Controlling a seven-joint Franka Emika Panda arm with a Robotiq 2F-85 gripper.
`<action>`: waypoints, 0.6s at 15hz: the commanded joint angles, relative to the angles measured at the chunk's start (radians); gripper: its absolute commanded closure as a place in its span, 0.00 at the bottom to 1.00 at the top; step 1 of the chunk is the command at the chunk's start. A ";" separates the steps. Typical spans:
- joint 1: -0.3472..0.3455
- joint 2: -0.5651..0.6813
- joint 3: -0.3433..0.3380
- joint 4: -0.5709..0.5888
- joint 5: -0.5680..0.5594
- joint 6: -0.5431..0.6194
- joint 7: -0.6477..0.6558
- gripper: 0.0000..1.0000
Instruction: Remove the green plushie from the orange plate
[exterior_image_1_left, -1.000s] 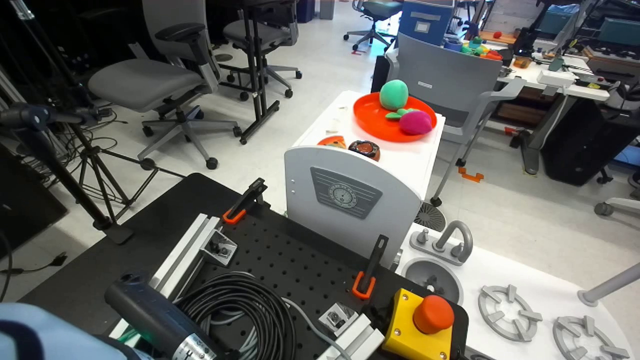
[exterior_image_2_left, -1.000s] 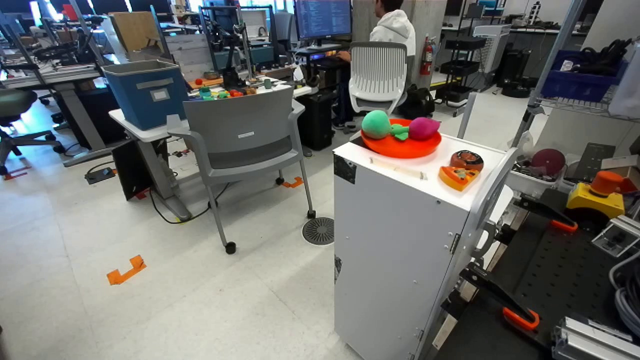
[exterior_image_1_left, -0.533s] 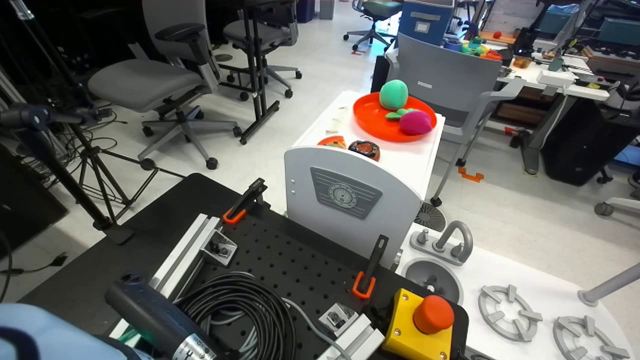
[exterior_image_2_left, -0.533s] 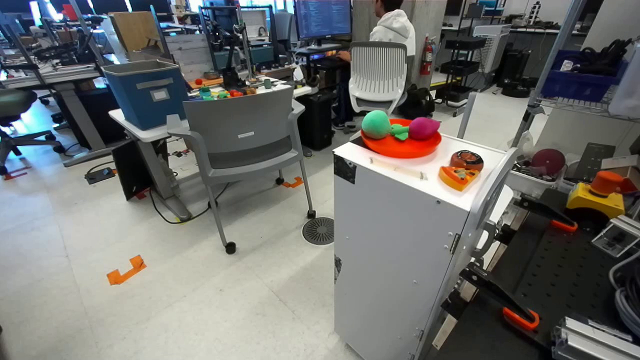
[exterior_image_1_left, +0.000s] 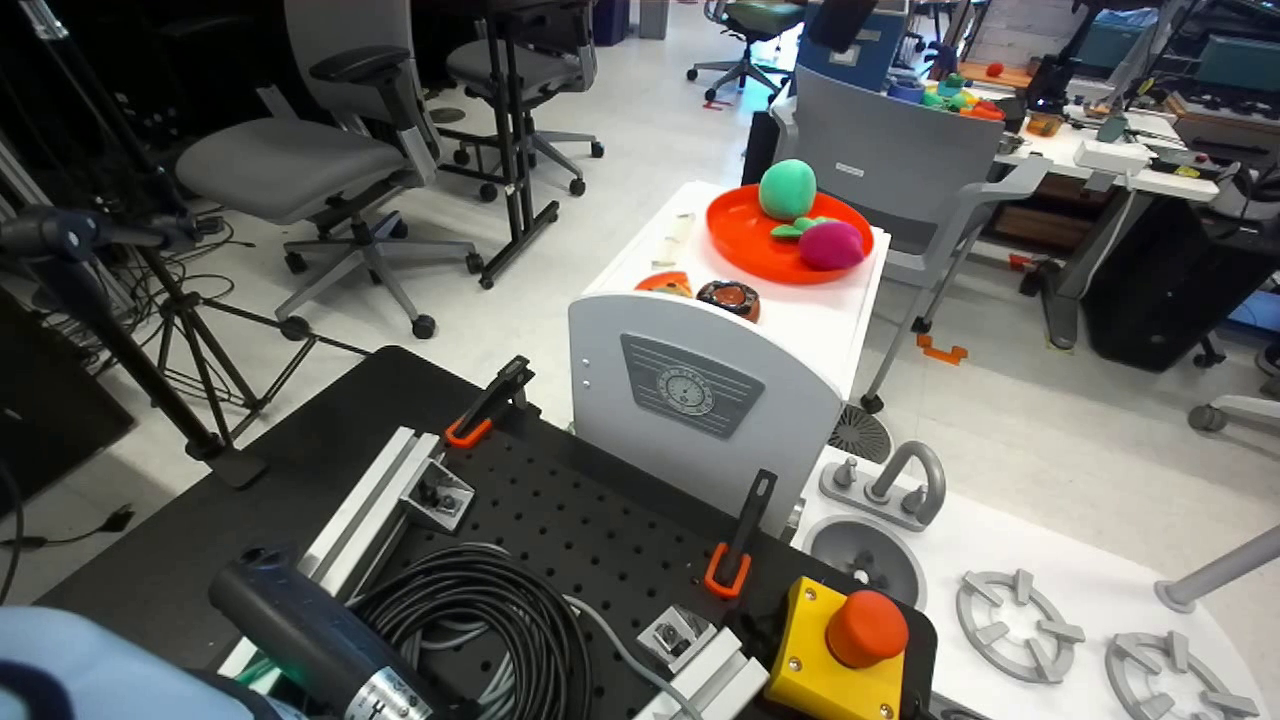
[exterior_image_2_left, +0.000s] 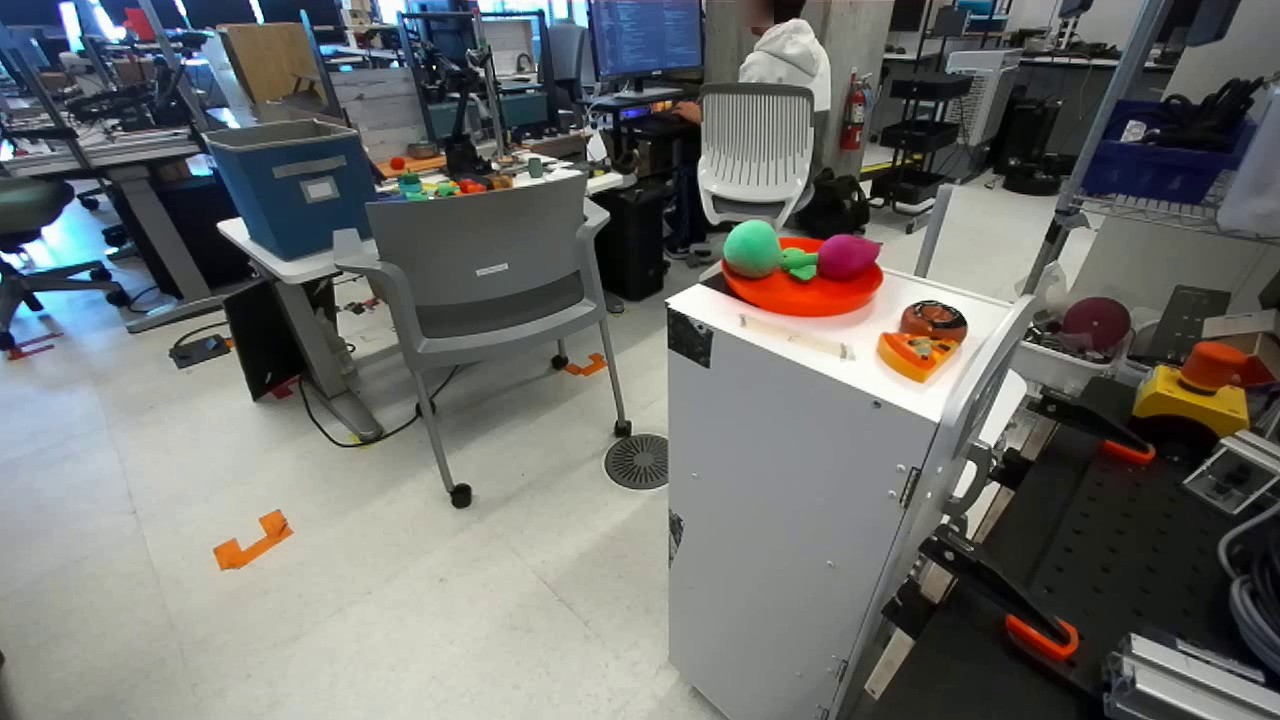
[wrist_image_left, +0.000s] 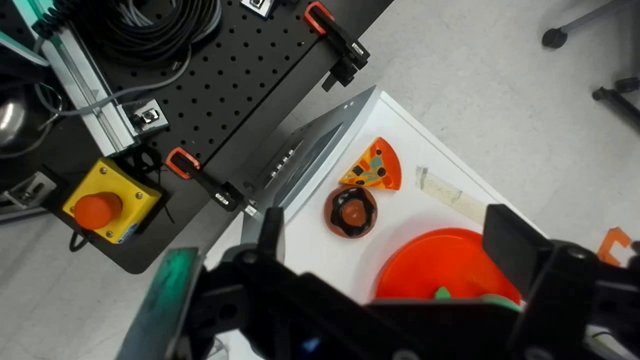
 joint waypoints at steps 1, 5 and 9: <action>-0.036 0.053 0.034 0.043 -0.052 -0.014 0.163 0.00; -0.015 0.058 0.026 0.051 -0.076 -0.038 0.141 0.00; 0.011 0.016 0.033 0.030 -0.100 -0.029 -0.039 0.00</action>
